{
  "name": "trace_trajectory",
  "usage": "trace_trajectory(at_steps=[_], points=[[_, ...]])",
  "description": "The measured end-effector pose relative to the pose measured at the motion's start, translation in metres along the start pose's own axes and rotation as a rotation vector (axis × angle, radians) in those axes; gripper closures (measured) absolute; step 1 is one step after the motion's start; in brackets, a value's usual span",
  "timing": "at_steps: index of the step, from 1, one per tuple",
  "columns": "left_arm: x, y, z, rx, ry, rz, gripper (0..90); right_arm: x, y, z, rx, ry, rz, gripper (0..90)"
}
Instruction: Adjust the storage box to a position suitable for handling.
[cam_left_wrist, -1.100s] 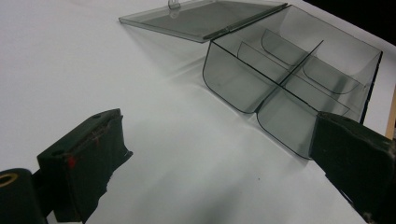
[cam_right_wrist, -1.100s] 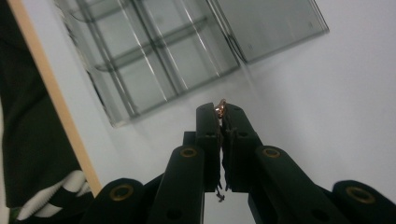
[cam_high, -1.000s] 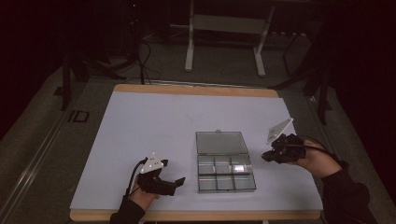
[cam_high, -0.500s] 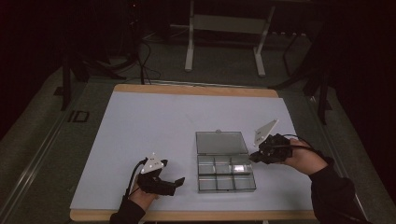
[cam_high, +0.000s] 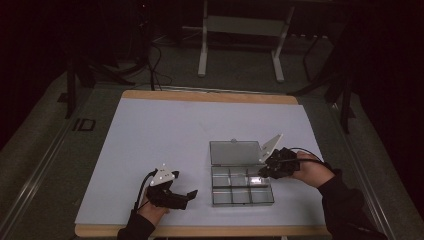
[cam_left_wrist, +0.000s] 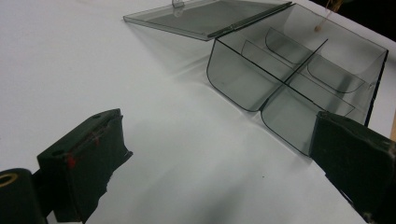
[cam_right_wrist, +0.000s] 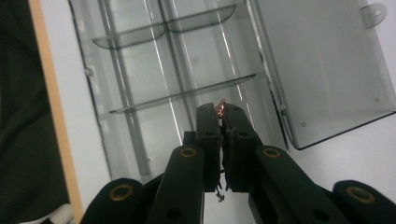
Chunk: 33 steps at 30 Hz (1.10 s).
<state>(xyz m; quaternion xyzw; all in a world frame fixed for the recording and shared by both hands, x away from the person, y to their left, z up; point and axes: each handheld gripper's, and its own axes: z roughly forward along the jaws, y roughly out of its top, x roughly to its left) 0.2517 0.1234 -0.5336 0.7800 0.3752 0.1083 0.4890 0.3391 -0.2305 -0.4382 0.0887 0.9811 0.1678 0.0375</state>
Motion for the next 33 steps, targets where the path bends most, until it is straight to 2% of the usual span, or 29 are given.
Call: trace_trajectory(at_steps=[4,8,16,25,33], points=[[0.0,0.0,0.0,0.004,-0.001,-0.001,4.3,-0.002,-0.001,0.013,0.023,0.02,0.009,85.9],[0.0,-0.001,0.0,0.005,0.001,0.003,4.3,-0.002,-0.002,0.027,0.055,0.014,0.01,85.9],[0.0,-0.001,0.0,0.007,0.004,0.004,4.3,-0.004,-0.006,0.046,0.085,0.044,0.027,85.7],[0.0,-0.001,0.0,0.007,0.005,0.005,4.3,-0.005,-0.006,0.05,0.101,0.041,0.033,84.9],[-0.001,-0.001,0.0,0.008,0.005,0.006,4.3,-0.004,-0.006,0.042,0.092,0.029,0.055,78.9]])
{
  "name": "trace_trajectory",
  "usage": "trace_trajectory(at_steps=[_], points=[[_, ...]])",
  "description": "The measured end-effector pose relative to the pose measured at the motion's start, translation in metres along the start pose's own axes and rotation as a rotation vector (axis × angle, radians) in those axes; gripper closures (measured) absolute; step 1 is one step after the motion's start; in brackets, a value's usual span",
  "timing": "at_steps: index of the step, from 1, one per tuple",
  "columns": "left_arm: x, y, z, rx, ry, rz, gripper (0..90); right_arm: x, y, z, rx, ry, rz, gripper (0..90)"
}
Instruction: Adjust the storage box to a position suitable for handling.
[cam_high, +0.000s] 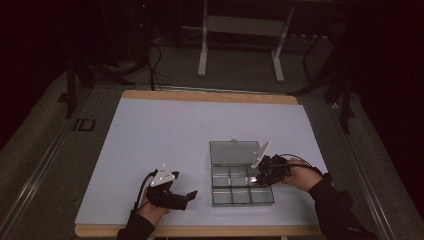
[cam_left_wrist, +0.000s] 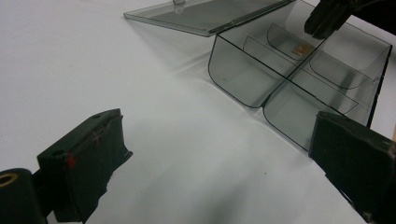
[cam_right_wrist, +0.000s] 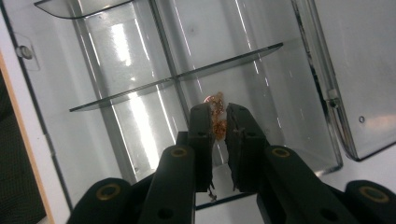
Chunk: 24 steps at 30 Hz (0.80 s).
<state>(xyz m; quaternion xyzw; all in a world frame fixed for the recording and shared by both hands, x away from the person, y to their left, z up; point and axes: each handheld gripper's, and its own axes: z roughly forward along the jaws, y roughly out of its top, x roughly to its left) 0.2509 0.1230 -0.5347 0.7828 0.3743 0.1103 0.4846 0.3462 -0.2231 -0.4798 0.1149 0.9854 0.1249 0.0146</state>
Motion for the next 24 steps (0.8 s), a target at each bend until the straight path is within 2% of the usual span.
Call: trace_trajectory(at_steps=[8,16,19,23,24], points=[[-0.002,0.0,0.0,-0.004,0.003,0.019,4.3,0.008,-0.006,-0.016,-0.077,-0.004,0.005,74.8],[-0.002,0.0,0.0,-0.007,0.001,0.011,4.3,0.011,-0.012,-0.021,-0.103,-0.012,0.035,71.5],[-0.002,0.0,0.0,-0.003,0.003,0.017,4.3,0.012,-0.018,-0.026,-0.154,-0.027,0.071,65.2],[-0.002,0.001,0.0,-0.018,-0.024,-0.002,4.3,0.013,-0.024,-0.03,-0.189,-0.038,0.095,59.1],[-0.003,0.001,0.001,-0.025,-0.02,0.004,4.3,0.014,-0.025,-0.031,-0.194,-0.039,0.098,57.6]])
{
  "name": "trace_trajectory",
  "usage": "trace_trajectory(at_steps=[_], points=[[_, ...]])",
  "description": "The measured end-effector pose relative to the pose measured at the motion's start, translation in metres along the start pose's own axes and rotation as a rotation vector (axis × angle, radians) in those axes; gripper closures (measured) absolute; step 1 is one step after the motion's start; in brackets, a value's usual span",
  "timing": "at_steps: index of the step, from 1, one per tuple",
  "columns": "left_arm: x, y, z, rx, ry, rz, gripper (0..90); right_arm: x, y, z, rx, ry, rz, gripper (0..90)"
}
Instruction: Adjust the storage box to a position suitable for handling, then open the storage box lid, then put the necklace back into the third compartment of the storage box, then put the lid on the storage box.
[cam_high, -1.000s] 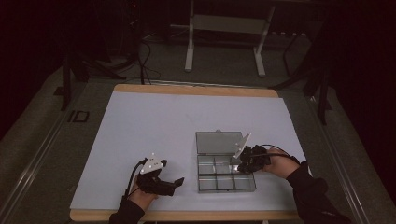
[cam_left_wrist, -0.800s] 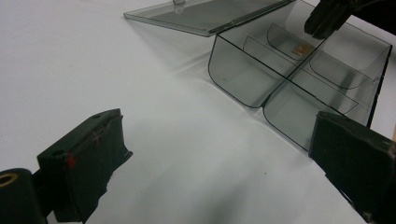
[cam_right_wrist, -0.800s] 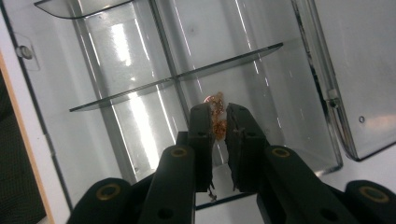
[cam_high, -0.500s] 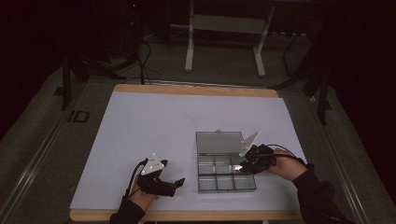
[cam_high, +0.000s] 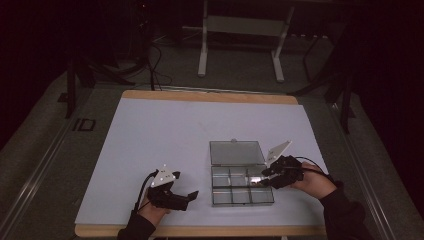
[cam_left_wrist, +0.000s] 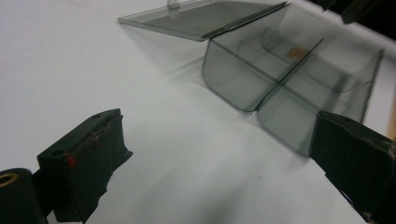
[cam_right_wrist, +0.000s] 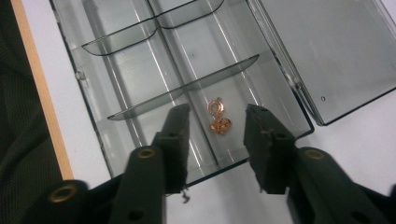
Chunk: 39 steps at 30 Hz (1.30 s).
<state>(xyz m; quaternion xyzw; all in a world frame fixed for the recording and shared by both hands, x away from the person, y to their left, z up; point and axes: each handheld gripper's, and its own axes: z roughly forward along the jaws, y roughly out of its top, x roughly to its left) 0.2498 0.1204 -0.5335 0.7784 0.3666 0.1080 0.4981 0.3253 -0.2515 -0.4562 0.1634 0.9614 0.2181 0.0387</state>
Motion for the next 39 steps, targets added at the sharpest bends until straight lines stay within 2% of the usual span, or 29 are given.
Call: trace_trajectory(at_steps=[3,11,14,19,22,27,33,39], points=[[0.0,0.0,0.001,-0.001,-0.014,-0.017,4.3,0.001,-0.006,-0.002,-0.02,0.004,0.015,51.8],[-0.002,0.001,0.005,0.011,-0.047,-0.018,4.3,0.002,-0.025,-0.009,-0.087,-0.001,0.084,42.3],[-0.004,0.003,0.005,0.011,-0.081,-0.028,4.3,0.003,-0.033,-0.012,-0.114,-0.011,0.11,39.8],[-0.009,0.01,0.007,0.005,-0.064,0.009,4.4,0.005,-0.045,-0.017,-0.164,-0.038,0.136,36.5],[-0.012,0.016,0.009,0.007,-0.069,0.002,4.4,0.004,-0.05,-0.018,-0.191,-0.05,0.157,34.8],[-0.016,0.026,0.013,0.007,-0.08,-0.003,4.3,0.004,-0.054,-0.02,-0.23,-0.089,0.183,34.8],[-0.021,0.038,0.019,0.002,-0.071,0.009,4.3,0.005,-0.055,-0.022,-0.285,-0.15,0.204,34.9],[-0.024,0.045,0.026,-0.003,-0.074,0.022,4.3,0.004,-0.055,-0.02,-0.349,-0.206,0.247,35.3]])
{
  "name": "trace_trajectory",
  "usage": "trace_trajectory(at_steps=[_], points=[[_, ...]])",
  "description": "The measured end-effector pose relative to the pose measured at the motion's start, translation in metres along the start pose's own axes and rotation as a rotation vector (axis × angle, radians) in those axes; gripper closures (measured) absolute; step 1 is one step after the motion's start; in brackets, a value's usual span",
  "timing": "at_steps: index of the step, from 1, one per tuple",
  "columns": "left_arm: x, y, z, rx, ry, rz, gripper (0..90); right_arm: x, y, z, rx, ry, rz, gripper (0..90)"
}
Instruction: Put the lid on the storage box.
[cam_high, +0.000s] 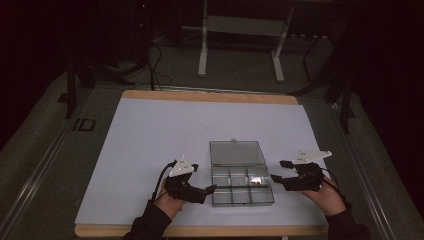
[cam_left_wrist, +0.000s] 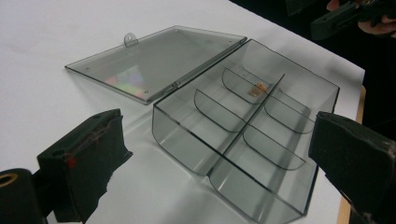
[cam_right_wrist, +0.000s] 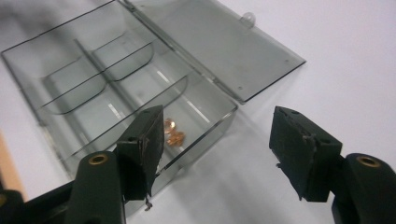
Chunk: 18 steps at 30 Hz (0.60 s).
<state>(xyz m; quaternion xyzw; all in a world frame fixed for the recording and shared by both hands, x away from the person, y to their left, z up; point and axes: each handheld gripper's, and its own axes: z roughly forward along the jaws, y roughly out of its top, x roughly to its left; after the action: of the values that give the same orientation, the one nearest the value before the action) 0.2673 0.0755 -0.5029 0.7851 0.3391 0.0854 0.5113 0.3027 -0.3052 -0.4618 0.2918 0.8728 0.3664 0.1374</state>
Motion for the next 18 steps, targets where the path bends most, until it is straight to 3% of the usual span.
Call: trace_trajectory(at_steps=[6,13,16,18], points=[[0.003,0.009,0.006,-0.014,0.004,-0.007,4.3,-0.004,-0.005,0.004,-0.029,-0.023,0.035,35.6],[0.013,0.013,0.016,-0.011,0.0,-0.032,4.3,-0.004,-0.009,0.008,-0.029,-0.048,0.036,35.6],[0.021,0.013,0.021,-0.003,0.006,-0.067,4.3,-0.004,-0.01,0.009,-0.027,-0.056,0.033,36.3],[0.027,0.016,0.025,0.006,0.039,-0.093,4.4,-0.003,-0.011,0.011,-0.021,-0.072,0.028,36.3]])
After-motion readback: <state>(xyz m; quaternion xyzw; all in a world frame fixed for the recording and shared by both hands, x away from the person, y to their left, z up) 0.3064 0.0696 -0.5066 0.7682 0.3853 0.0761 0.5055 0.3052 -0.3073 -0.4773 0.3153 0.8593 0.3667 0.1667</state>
